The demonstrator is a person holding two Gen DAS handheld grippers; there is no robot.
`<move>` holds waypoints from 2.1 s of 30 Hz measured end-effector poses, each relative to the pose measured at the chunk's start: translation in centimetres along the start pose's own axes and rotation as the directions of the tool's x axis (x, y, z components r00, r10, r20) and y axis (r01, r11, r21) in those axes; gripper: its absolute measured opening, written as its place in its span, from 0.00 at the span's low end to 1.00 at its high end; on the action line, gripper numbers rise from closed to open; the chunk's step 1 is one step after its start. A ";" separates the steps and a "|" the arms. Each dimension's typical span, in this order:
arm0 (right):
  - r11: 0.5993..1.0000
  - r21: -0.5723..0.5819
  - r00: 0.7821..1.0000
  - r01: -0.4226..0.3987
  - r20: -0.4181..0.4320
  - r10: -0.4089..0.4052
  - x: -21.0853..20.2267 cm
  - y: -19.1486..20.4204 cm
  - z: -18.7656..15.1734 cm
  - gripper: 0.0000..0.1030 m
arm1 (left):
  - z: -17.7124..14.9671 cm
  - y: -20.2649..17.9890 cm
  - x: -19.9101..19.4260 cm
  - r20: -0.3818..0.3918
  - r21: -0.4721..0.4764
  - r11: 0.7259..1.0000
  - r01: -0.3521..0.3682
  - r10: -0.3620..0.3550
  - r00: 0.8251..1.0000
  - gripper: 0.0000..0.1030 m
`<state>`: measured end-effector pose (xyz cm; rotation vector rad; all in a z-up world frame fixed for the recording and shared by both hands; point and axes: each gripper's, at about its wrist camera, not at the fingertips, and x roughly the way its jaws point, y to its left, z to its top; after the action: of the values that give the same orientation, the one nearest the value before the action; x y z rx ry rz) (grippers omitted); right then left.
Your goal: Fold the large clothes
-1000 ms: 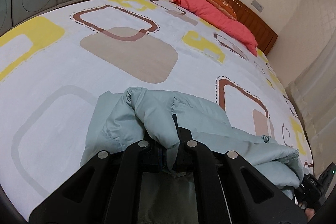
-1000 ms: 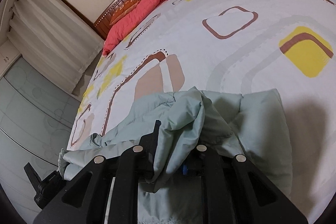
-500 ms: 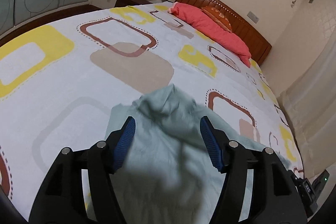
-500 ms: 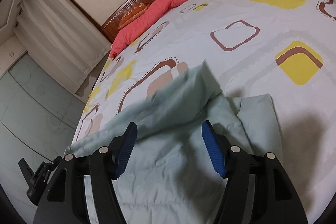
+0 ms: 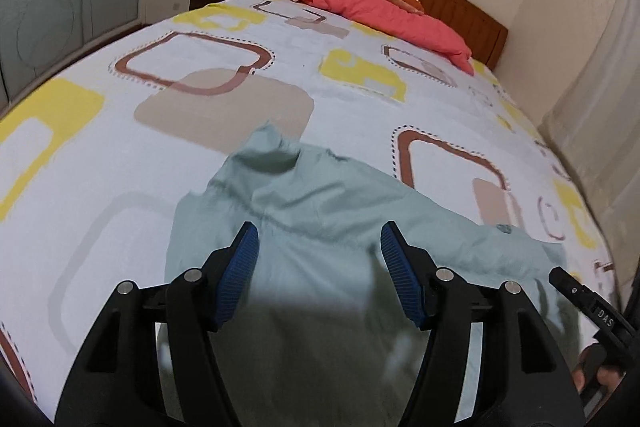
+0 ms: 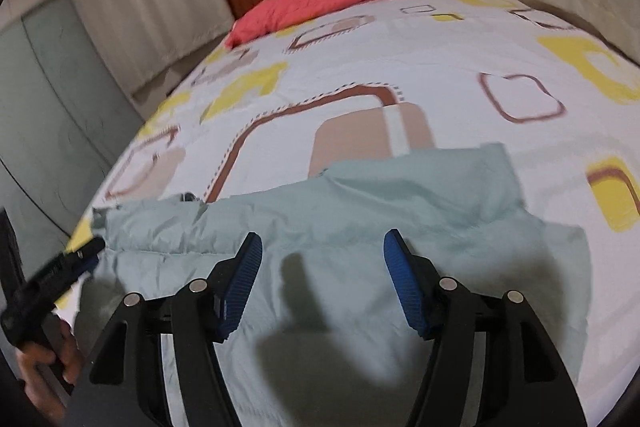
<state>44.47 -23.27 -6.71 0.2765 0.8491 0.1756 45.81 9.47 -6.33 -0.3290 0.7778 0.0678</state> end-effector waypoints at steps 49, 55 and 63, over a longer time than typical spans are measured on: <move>0.903 0.431 1.000 0.009 -0.007 -0.007 -11.2 -13.3 -13.7 0.64 | -13.4 10.8 -9.7 0.014 -0.539 0.830 0.145 -0.163 0.987 0.74; 0.845 0.529 0.997 -0.078 0.056 0.057 -9.6 -12.4 -14.5 0.65 | -14.1 9.0 -7.8 0.020 -0.596 0.781 0.185 -0.215 0.976 0.60; 0.815 0.569 0.993 -0.109 0.089 0.071 -8.9 -12.4 -14.1 0.22 | -14.0 8.6 -7.6 0.037 -0.552 0.813 0.184 -0.197 0.980 0.13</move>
<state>28.50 -35.00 -13.07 0.8915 0.8104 -0.0086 29.35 13.71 -12.58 -0.9652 0.7317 0.1009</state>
